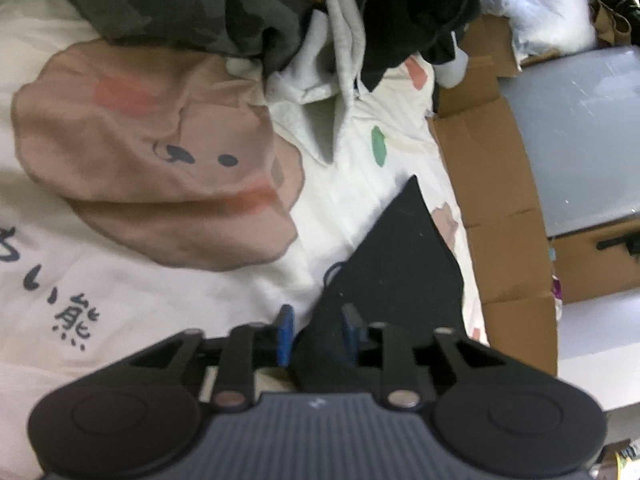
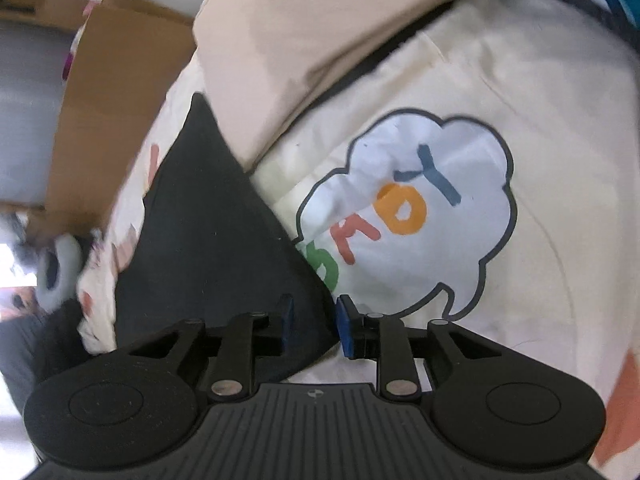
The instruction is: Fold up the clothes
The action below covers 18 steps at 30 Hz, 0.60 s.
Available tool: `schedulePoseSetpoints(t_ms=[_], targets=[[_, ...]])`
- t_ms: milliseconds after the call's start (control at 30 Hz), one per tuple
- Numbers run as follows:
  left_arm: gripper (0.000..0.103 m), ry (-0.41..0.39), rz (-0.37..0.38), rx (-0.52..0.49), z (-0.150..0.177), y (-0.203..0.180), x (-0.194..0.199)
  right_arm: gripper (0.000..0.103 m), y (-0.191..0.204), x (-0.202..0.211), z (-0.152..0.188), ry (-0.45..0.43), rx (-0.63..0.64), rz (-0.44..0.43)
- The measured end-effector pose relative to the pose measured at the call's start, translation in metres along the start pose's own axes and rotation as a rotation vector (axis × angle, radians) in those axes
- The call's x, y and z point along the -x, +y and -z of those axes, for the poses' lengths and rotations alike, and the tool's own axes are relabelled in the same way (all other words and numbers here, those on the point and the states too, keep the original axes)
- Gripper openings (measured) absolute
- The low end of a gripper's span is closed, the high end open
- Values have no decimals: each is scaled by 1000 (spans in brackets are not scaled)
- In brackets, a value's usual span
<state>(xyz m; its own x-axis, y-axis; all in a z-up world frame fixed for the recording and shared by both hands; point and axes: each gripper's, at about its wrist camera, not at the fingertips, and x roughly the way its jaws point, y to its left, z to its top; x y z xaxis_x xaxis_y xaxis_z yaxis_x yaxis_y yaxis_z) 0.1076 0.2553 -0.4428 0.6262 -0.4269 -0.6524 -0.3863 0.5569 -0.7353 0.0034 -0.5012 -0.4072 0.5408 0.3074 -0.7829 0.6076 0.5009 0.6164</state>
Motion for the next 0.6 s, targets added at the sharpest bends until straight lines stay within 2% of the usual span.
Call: schedulePoseSetpoints(t_ms=[33,100,167,333,600], targets=[[44,10,3,-8,-1,0,-1,24,6,3,-2,5,22,19],[47,33,11,-30,-4,2,-2,24,18,11,-6,-4,55,39],[47,57,-9,-69,-10,2,-1,24,31,18,-10,-6,89,55],[55,110,33,-118,-31,2,8,25,72,32,-22,-11,200,84],[60,184,96,-104,-33,12,-3,26,143,28,-35,11,429,163]])
